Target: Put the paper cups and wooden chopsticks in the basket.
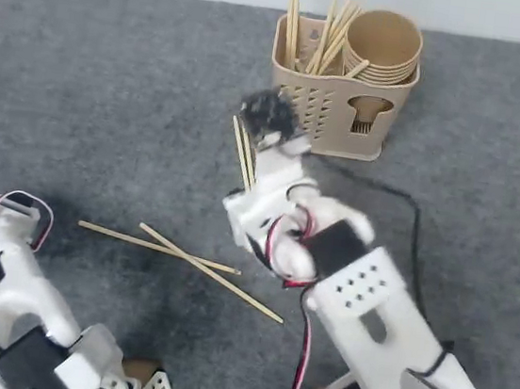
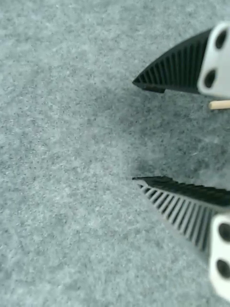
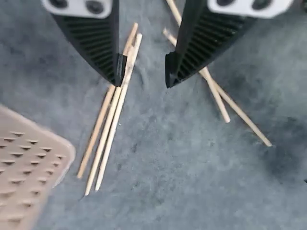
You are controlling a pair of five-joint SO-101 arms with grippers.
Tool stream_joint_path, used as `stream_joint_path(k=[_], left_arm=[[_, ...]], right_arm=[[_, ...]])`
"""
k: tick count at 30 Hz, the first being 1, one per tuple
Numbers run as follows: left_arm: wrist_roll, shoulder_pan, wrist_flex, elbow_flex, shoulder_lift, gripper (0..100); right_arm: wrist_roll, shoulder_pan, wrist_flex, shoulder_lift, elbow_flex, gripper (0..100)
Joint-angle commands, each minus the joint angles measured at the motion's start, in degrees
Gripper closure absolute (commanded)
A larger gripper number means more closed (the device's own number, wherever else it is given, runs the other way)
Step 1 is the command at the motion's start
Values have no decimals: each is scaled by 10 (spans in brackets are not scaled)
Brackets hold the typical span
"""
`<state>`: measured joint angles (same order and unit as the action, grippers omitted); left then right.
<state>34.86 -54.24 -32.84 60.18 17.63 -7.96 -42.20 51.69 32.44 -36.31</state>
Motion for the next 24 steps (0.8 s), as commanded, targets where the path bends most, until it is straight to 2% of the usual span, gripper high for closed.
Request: stream_joint_path(k=[1, 5, 11, 21, 24], left_arm=[[-3, -2, 16, -1, 23, 728], [-3, -1, 16, -1, 23, 728], [-3, 0, 16, -3, 22, 728], [-3, 1, 16, -4, 20, 728], [-3, 2, 16, -4, 20, 728]], right_arm=[[-3, -7, -165, 5, -84, 851], [-3, -4, -237, -82, -85, 851], [-2, -2, -319, -284, 20, 851], [1, 44, -328, -555, 314, 851], [33, 59, -327, -610, 365, 851]])
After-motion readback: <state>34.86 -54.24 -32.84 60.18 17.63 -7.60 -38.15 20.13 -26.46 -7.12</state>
